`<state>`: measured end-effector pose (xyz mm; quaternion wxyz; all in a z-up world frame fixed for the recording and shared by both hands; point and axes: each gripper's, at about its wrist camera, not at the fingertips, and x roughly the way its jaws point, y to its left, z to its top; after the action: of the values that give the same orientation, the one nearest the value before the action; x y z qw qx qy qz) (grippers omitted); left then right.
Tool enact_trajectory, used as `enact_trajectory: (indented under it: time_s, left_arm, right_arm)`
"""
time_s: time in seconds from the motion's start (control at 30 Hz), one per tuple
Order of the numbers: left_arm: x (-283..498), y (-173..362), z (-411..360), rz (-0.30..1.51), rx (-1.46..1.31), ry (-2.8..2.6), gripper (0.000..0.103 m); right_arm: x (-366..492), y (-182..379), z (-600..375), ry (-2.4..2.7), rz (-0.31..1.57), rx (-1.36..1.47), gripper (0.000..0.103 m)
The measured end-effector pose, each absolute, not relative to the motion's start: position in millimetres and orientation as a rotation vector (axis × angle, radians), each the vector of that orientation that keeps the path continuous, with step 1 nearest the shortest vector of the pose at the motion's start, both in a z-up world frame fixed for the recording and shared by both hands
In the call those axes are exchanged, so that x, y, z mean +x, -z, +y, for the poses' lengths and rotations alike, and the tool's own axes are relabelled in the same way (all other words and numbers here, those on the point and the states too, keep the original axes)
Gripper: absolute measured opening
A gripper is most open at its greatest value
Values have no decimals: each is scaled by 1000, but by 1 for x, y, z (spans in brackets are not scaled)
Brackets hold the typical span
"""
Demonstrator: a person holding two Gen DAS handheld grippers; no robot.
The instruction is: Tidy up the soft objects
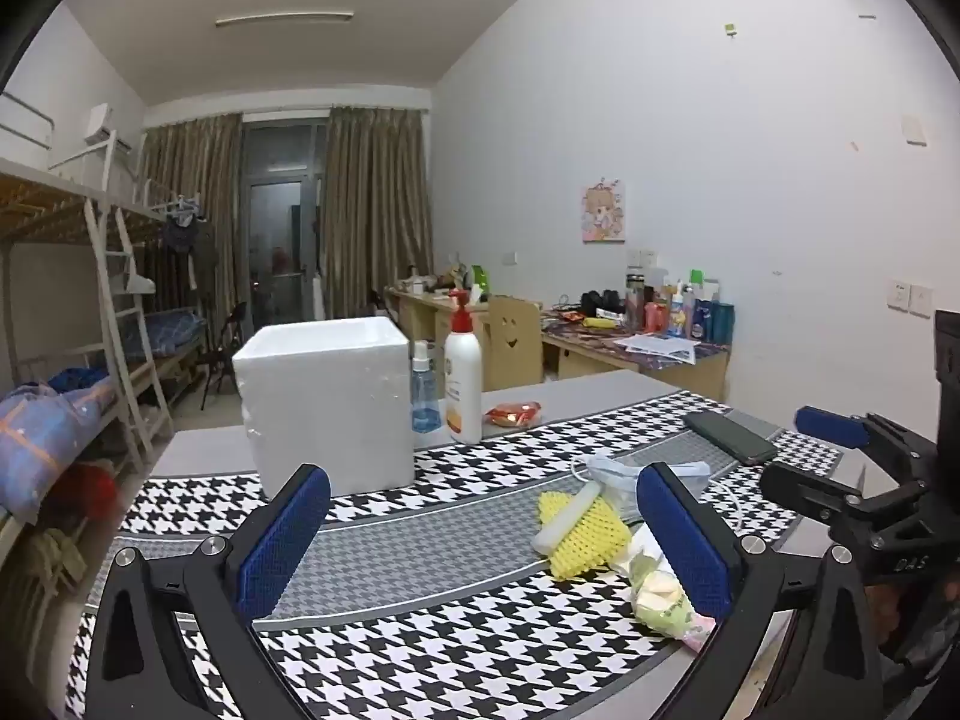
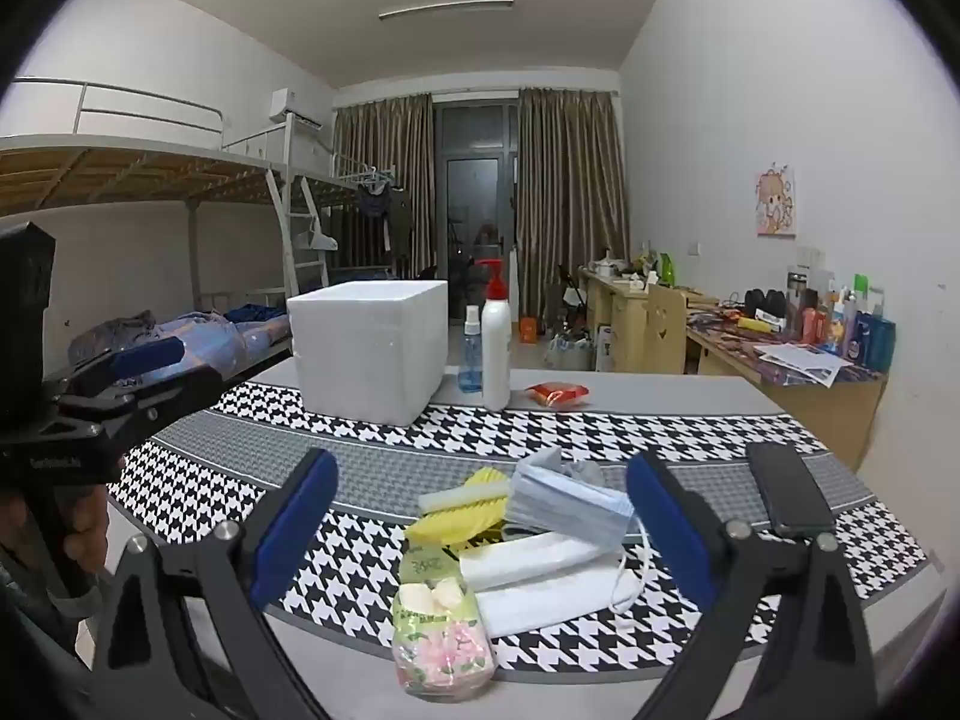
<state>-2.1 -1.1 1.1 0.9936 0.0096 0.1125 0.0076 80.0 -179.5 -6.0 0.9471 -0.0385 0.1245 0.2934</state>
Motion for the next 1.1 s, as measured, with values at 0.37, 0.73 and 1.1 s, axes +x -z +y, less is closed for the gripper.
enact_trajectory:
  time_s: [0.37, 0.73, 1.1]
  left_arm:
    - [3, 0, 9, 246, -29, -13, 102]
    - [5, 3, 9, 265, -37, -3, 102]
    - [4, 1, 4, 258, -29, -7, 102]
  right_arm:
    - [86, 4, -180, -595, 278, -62, 99]
    - [83, 8, -177, -584, 255, -101, 99]
    - [85, 9, -180, -582, 261, -92, 99]
